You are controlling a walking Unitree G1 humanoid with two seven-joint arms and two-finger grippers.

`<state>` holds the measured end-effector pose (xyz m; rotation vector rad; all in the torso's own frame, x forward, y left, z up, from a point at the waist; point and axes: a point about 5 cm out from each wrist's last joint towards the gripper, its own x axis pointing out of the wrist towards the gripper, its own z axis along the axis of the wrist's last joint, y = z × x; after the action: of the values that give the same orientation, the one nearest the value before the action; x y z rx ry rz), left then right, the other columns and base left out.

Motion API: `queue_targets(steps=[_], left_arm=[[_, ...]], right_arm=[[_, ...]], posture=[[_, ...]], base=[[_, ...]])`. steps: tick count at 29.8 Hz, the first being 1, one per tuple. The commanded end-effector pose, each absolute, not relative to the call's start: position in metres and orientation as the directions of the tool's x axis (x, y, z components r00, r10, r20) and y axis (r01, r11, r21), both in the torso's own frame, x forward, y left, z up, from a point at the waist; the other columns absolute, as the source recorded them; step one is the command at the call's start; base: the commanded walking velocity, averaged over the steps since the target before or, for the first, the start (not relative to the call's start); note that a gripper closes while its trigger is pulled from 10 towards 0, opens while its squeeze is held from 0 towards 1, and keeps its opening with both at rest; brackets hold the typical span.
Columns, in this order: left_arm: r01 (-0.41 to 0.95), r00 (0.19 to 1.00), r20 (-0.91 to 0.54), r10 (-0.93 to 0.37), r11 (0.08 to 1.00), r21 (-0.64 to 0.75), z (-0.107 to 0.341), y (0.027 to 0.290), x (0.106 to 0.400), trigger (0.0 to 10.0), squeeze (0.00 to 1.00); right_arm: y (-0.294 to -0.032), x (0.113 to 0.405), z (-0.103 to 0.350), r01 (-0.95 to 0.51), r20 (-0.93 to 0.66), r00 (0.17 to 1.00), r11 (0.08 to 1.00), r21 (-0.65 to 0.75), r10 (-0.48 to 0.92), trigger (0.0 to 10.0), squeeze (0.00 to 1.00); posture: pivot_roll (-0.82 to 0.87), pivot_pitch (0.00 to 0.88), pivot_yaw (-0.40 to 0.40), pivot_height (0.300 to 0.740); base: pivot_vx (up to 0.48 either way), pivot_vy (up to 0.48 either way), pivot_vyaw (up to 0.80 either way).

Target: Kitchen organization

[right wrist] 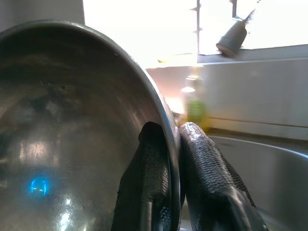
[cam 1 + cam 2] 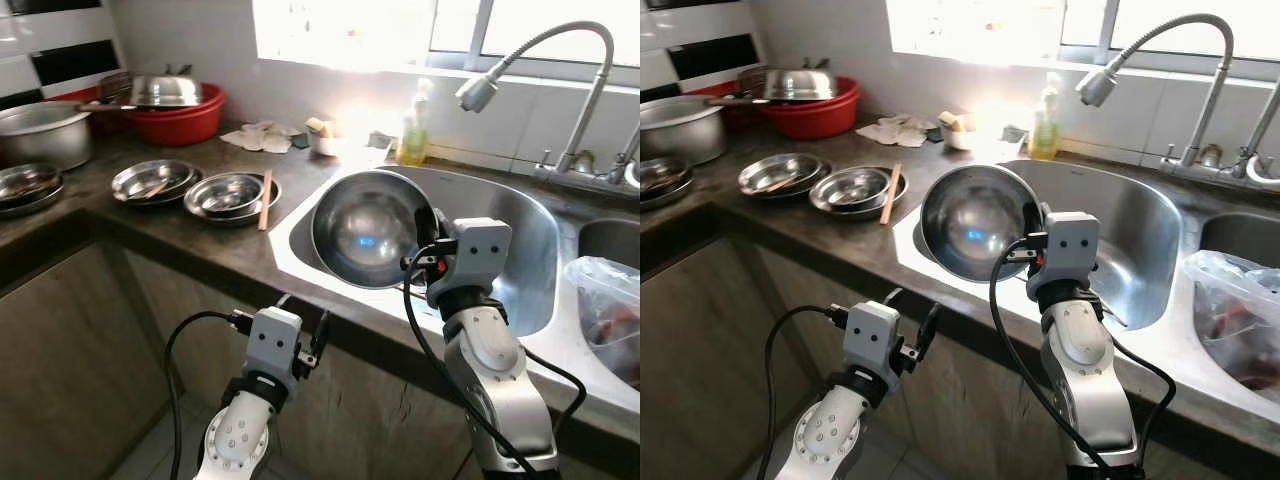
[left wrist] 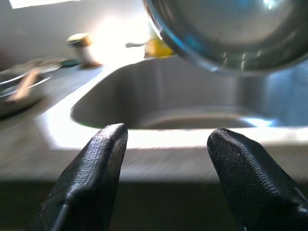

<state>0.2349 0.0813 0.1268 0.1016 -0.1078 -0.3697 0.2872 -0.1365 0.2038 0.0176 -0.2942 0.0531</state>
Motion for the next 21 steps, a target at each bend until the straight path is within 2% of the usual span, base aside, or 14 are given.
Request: queue_targets(steps=[1,8,11,15,21], left_arm=[[0.374,0.918,0.098,-0.385,0.92,0.116,0.131,0.076,0.234,10.0,0.0],[0.376,0.917,0.099,-0.386,0.92,0.11,0.131,0.076,0.234,10.0,0.0],[0.38,0.916,0.095,-0.39,0.919,0.108,0.131,0.075,0.234,10.0,0.0],[0.384,0.915,0.086,-0.393,0.918,0.102,0.129,0.074,0.232,10.0,0.0],[0.396,0.912,0.073,-0.403,0.913,0.099,0.127,0.072,0.229,10.0,0.0]], right_arm=[[-0.147,0.293,0.206,-0.033,0.276,0.961,0.999,0.019,0.027,10.0,0.0],[-0.152,0.306,0.208,-0.031,0.208,0.978,1.0,-0.001,0.03,10.0,0.0],[-0.159,0.316,0.204,-0.004,0.14,0.99,0.999,-0.041,0.009,10.0,0.0],[-0.174,0.333,0.188,0.049,-0.037,0.998,0.998,-0.03,-0.05,10.0,0.0],[-0.183,0.348,0.177,0.062,-0.183,0.981,0.998,-0.002,-0.061,10.0,0.0]], posture=[[0.1,0.0,-0.02,0.74],[0.1,0.0,-0.025,0.74],[0.1,0.0,-0.025,0.74],[0.1,0.0,-0.028,0.74],[0.11,0.0,-0.035,0.74]], base=[[0.315,0.0,0.0],[0.306,0.0,0.0],[0.0,0.0,0.0],[0.0,0.0,0.0],[0.0,0.0,0.0]])
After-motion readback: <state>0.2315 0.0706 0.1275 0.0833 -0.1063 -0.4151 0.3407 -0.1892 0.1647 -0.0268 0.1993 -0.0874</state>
